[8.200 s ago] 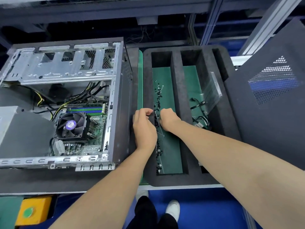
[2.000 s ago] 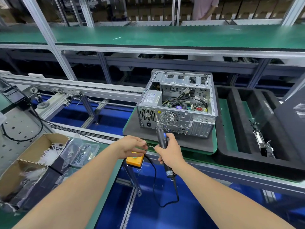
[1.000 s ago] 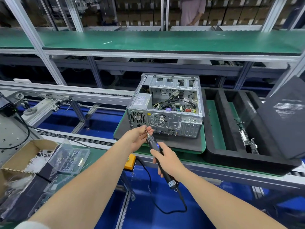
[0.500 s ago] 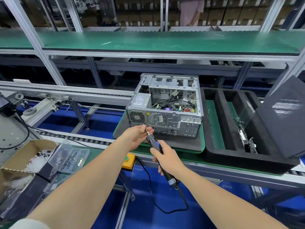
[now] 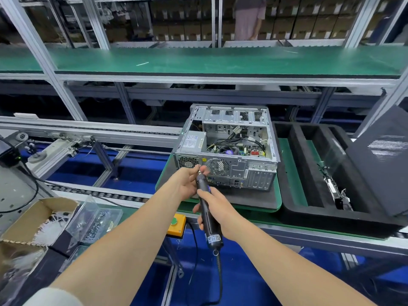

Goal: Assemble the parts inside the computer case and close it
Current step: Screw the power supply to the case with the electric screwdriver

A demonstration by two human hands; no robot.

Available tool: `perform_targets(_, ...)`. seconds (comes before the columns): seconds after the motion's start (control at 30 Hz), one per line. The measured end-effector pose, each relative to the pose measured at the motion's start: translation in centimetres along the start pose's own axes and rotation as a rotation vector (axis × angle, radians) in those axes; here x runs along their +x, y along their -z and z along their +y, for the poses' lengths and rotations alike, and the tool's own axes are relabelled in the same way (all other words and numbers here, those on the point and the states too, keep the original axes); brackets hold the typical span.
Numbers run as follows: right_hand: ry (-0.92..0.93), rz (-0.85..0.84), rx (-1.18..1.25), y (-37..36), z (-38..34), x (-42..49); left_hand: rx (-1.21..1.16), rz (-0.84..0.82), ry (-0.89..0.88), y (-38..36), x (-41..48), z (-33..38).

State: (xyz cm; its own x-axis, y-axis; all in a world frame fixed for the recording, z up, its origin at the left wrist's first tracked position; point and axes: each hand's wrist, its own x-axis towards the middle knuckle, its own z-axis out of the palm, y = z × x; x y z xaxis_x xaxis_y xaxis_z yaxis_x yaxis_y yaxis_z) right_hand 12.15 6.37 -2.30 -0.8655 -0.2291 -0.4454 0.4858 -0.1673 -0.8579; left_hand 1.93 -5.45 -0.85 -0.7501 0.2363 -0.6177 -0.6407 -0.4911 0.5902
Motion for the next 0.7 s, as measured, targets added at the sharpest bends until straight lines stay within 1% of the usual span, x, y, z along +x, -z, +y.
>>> perform_targets(0.13, 0.044, -0.004, -0.010, -1.6, 0.3, 1.3, 0.007, -0.013, 0.010, 0.9, 1.3, 1.2)
perform_targets(0.23, 0.080, 0.040, -0.025, -2.3, 0.6, 1.8, 0.032, -0.024, 0.004, 1.1, 2.2, 1.6)
perform_targets(0.37, 0.125, 0.124, -0.004, -3.5, 0.9, 3.0, 0.151, -0.077, 0.023, 1.9, 3.5, 2.3)
perform_targets(0.5, 0.137, 0.168, -0.025, -4.3, 1.1, 3.5, 0.216, -0.129, -0.013, 2.3, 4.1, 2.6)
perform_targets(0.7, 0.138, 0.209, -0.048, -4.7, 1.0, 3.9, 0.235, -0.128, -0.045, 2.4, 4.3, 2.9)
